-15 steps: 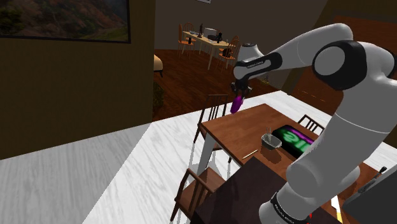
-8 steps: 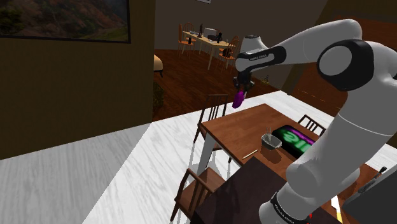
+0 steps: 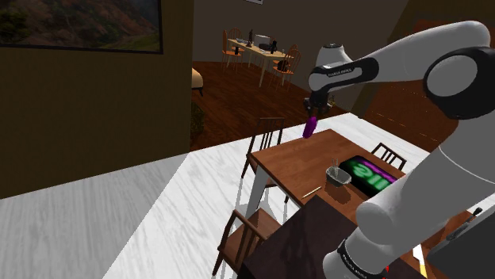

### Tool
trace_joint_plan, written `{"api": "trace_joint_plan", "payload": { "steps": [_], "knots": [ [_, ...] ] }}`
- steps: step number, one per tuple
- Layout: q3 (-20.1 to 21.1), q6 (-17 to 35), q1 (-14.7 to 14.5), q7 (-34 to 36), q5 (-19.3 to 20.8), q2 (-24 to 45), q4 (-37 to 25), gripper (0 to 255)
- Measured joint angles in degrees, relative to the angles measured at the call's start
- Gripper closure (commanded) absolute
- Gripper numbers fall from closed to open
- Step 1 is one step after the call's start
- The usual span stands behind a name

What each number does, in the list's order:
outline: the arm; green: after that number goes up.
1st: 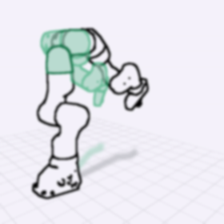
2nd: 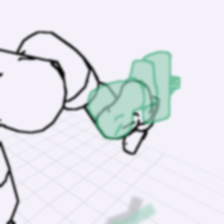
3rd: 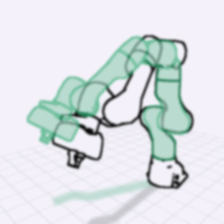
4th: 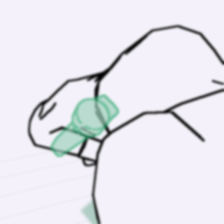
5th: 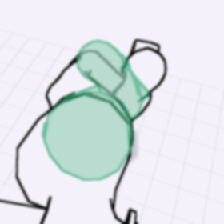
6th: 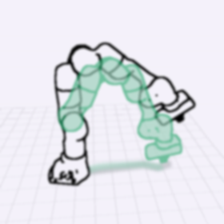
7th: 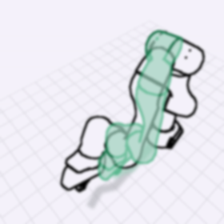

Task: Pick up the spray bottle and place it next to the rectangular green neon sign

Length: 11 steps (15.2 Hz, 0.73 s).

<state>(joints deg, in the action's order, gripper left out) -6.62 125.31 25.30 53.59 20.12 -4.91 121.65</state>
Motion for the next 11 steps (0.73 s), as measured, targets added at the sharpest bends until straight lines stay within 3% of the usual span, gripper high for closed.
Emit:
{"api": "trace_joint_plan", "payload": {
  "steps": [11],
  "knots": [
    [-7.0, 3.0, 5.6, -9.7, 3.5, -17.4, 17.4, 255]
  ]
}}
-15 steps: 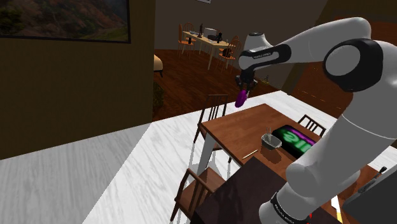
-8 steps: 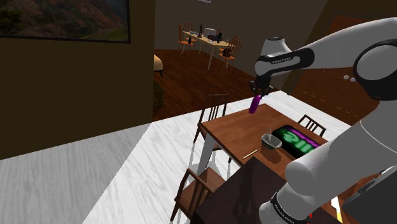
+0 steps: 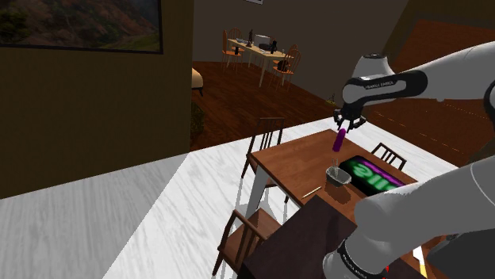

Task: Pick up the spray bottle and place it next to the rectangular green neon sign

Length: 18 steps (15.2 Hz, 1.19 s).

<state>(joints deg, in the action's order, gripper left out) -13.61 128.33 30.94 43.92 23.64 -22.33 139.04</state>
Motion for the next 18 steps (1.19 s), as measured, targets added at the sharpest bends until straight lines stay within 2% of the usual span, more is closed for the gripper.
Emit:
{"api": "trace_joint_plan", "payload": {
  "steps": [10, 15, 18],
  "knots": [
    [-8.7, 0.7, 7.1, -11.3, 5.3, -12.4, 9.6, 255],
    [-13.7, -1.1, 11.1, -18.5, 7.9, -18.1, 11.3, 255],
    [-17.7, -0.5, 13.2, -23.1, 9.7, -19.4, 11.7, 255]
  ]
}}
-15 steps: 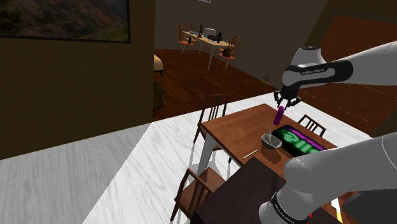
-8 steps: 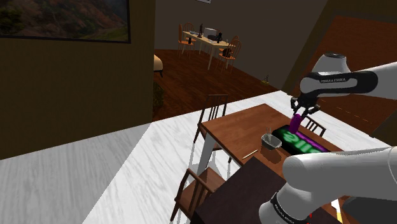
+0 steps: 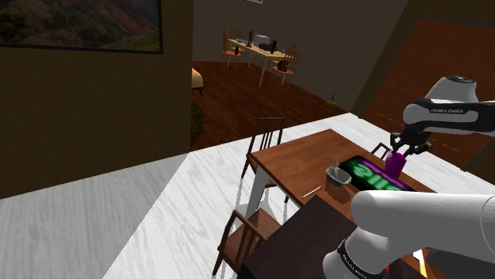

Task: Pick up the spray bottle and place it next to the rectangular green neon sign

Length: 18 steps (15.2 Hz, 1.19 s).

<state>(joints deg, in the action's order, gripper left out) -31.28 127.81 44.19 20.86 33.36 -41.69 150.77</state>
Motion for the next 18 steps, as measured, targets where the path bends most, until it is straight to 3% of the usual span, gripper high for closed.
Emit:
{"api": "trace_joint_plan", "payload": {
  "steps": [10, 18],
  "knots": [
    [-12.4, -1.2, 5.4, -15.4, 4.2, -3.1, -3.3, 255],
    [-17.6, 5.2, 5.6, -16.6, 7.0, -0.2, -0.8, 255]
  ]
}}
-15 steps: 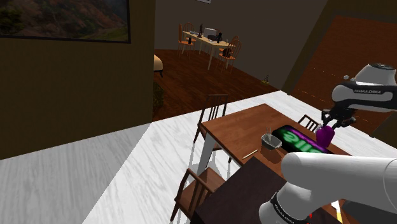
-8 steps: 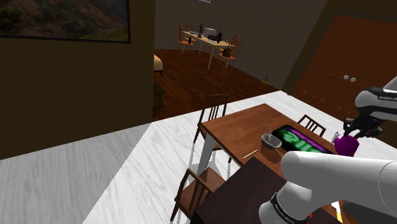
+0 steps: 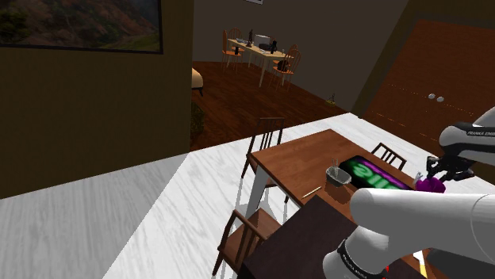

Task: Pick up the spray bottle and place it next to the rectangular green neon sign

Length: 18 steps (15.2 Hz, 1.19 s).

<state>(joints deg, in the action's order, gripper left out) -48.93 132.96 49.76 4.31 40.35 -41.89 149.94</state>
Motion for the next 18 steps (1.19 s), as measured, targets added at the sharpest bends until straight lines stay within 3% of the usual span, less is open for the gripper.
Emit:
{"api": "trace_joint_plan", "payload": {
  "steps": [18],
  "knots": [
    [-10.9, 18.5, -2.9, 2.3, 5.4, 11.9, 6.2, 255]
  ]
}}
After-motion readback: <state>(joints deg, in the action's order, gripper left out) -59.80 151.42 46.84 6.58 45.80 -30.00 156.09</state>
